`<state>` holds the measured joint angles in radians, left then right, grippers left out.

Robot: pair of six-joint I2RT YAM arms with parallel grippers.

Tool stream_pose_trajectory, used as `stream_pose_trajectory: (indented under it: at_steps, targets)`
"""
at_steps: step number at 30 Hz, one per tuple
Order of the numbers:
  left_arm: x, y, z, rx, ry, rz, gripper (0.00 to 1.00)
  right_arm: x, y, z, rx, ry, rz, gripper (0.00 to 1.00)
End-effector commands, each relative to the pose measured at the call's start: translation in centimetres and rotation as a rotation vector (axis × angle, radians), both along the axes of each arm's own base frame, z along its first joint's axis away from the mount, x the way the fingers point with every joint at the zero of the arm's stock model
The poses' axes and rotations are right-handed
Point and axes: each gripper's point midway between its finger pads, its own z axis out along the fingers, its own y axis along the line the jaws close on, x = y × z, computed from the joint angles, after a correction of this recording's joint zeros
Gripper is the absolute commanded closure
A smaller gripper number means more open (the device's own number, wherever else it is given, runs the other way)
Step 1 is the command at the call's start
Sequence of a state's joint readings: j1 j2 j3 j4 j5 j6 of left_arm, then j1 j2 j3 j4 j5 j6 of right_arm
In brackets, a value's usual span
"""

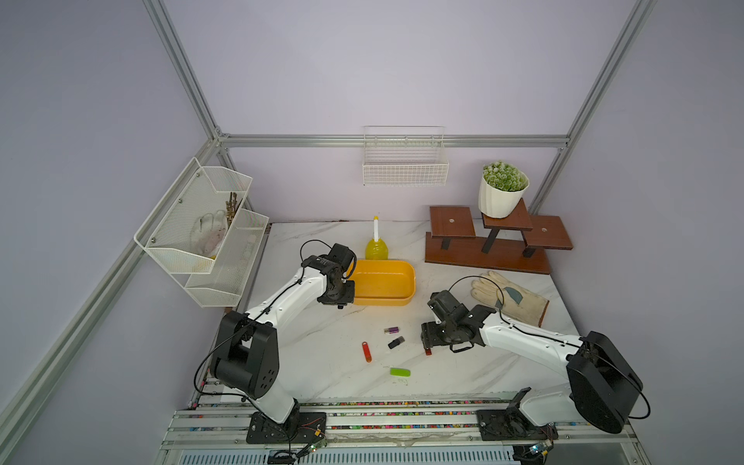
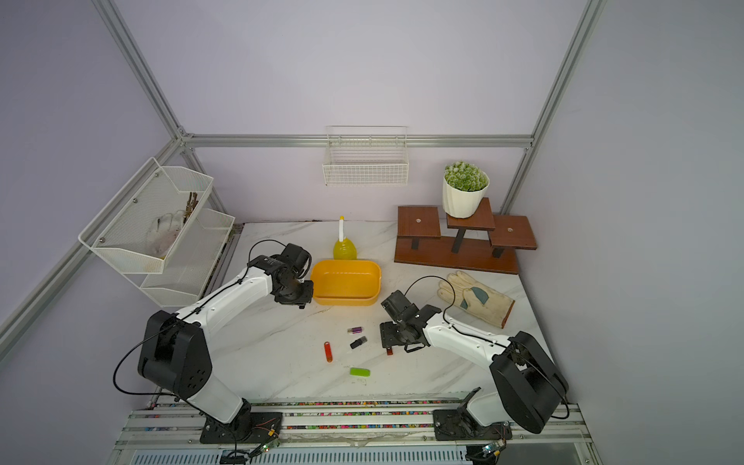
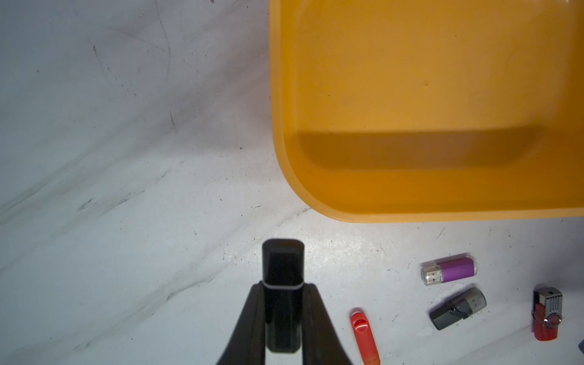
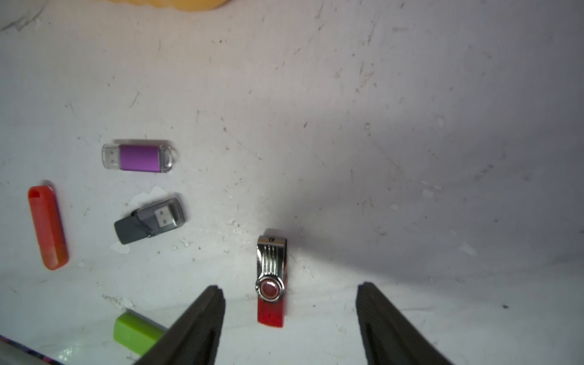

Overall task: Put the usb flash drive into the storage box
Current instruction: Pick up the USB flash from the center of the board.

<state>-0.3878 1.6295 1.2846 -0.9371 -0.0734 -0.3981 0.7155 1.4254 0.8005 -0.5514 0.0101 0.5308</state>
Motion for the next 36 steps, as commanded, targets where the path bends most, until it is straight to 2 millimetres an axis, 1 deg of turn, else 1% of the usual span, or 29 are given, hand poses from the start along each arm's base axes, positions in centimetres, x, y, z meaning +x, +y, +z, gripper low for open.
stream_pose_trajectory:
  at_steps: [1,5,6,10,12,13,15,21,26,31,36]
  targets:
    - [0.5,-0.6,0.5,-0.013,-0.016,-0.034,1.00,-0.4,0.3,-0.2,-0.043,0.008,-0.015,0.32]
    - [0.4,-0.5,0.5,-0.013,-0.015,-0.033,1.00,-0.6,0.6,-0.7,-0.070,0.010,-0.009,0.33]
    - [0.4,-0.5,0.5,-0.014,-0.016,-0.033,1.00,-0.6,0.5,-0.9,-0.080,0.013,-0.011,0.39]
    - [0.4,-0.5,0.4,-0.013,-0.014,-0.036,1.00,-0.7,0.9,-1.8,-0.099,0.021,0.001,0.44]
    - [0.3,-0.5,0.5,-0.012,-0.016,-0.036,1.00,-0.6,1.1,-1.9,-0.103,0.017,0.003,0.45]
    - [0.3,-0.5,0.5,-0.012,-0.015,-0.036,1.00,-0.8,1.0,-2.5,-0.119,0.029,0.005,0.46]
    - [0.3,-0.5,0.5,-0.011,-0.016,-0.036,1.00,-0.8,0.9,-3.0,-0.131,0.039,0.006,0.47]
    - [0.3,-0.5,0.4,-0.013,-0.010,-0.037,1.00,-0.6,1.0,-3.1,-0.137,0.032,0.007,0.52]
    - [0.3,-0.5,0.3,-0.012,-0.008,-0.039,1.00,-0.7,1.1,-3.5,-0.151,0.041,0.012,0.60]
    - [0.3,-0.5,0.2,-0.010,-0.007,-0.040,1.00,-0.8,1.0,-3.6,-0.193,0.039,0.015,0.63]
    - [0.3,-0.5,0.0,-0.008,-0.001,-0.043,1.00,-0.8,1.0,-3.7,-0.207,0.038,0.019,0.70]
